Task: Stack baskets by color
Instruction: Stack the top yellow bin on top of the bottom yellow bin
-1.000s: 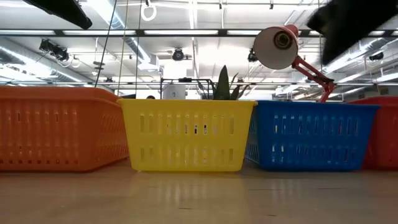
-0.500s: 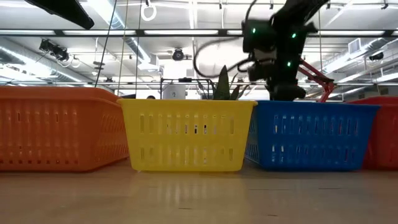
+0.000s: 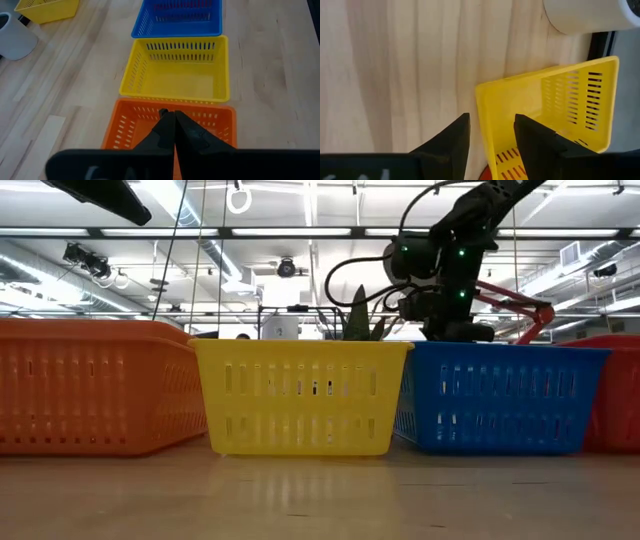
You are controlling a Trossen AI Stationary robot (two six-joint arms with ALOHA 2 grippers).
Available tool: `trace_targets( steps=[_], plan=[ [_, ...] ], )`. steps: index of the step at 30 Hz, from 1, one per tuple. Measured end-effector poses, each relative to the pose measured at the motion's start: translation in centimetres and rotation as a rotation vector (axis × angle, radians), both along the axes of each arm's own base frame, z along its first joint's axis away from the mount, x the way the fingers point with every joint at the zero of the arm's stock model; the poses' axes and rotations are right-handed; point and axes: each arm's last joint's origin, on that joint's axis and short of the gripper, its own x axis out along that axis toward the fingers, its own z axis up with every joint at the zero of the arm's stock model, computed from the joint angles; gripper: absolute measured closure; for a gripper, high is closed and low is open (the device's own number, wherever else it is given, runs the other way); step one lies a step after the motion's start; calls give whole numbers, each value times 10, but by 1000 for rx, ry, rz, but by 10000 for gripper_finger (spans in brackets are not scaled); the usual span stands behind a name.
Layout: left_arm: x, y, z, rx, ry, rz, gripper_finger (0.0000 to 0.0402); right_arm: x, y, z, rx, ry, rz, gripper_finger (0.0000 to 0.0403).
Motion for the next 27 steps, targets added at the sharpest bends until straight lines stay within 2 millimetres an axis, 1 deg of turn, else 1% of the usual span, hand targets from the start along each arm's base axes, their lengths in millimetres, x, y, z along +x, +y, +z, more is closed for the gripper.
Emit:
trace_targets(
  steps=[6, 10, 14, 19, 21, 23, 27],
  plan=[
    [0, 0, 0, 0, 0, 0, 395, 3, 6, -1, 0, -7, 21, 238],
    [-1, -1, 0, -1, -1, -3, 395, -3, 7, -17, -18, 5, 19, 227],
    [-1, -2, 0, -8, -7, -7, 395, -7, 5, -30, -144, 11, -21, 227],
    [-1, -2, 1, -10, -9, -7, 395, -10, 5, -37, -108, -3, 10, 237],
    [-1, -2, 1, -10, -9, -7, 395, -11, 5, -39, -70, -7, 32, 248],
    [-1, -2, 1, -10, -9, -7, 395, -12, 5, -40, -37, -19, 41, 270],
    [-1, -2, 1, -11, -10, -7, 395, -8, 13, -41, 0, -49, 42, 344]
  ],
)
